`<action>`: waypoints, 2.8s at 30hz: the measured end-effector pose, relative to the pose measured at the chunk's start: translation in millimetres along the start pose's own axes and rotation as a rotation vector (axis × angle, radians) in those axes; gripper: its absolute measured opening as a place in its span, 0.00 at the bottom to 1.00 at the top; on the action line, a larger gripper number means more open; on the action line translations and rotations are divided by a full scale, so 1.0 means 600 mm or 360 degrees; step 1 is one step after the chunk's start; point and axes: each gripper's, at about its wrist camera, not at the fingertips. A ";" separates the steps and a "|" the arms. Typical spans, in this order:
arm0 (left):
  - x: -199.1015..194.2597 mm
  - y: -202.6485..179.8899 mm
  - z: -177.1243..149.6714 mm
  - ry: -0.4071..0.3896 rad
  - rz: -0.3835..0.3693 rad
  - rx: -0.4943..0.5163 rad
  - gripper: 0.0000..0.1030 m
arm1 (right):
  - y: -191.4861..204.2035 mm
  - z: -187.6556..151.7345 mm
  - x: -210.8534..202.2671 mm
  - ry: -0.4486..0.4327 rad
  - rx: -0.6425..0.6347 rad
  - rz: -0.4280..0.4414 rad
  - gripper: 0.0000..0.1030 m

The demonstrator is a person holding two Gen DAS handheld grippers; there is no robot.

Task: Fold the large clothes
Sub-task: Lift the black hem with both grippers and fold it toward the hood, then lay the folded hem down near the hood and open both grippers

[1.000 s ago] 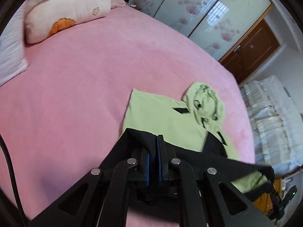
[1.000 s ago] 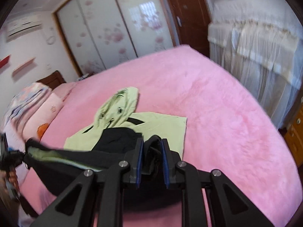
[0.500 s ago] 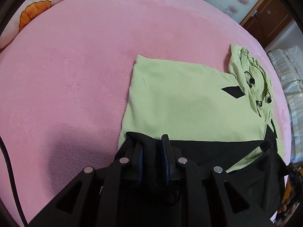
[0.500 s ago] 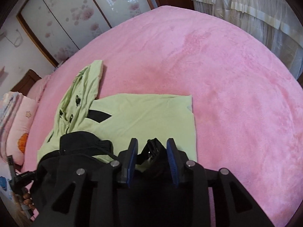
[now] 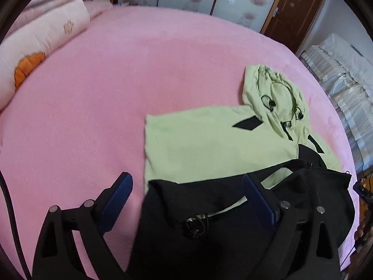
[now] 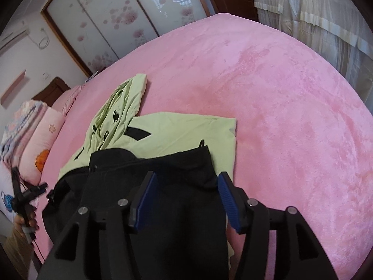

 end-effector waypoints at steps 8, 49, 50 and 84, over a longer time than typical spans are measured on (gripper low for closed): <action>-0.017 -0.014 -0.029 -0.0021 -0.0038 0.0439 0.94 | 0.036 -0.016 0.007 -0.0006 -0.0275 -0.0135 0.53; 0.124 0.015 0.022 0.0319 -0.0284 0.1019 0.43 | -0.006 0.044 0.137 0.0259 -0.0142 -0.0083 0.53; 0.123 0.014 0.021 0.0318 -0.0290 0.1014 0.43 | -0.007 0.044 0.137 0.0254 -0.0142 -0.0082 0.53; 0.214 -0.002 0.147 0.0251 -0.0003 0.0213 0.33 | 0.073 0.157 0.211 0.0018 -0.0373 -0.0588 0.14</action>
Point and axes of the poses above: each gripper's, at about its wrist camera, not at the fingertips, and x roughly the way its jaws point, y to its left, z to its top, and after that the axes turned 1 degree about z, right-handed
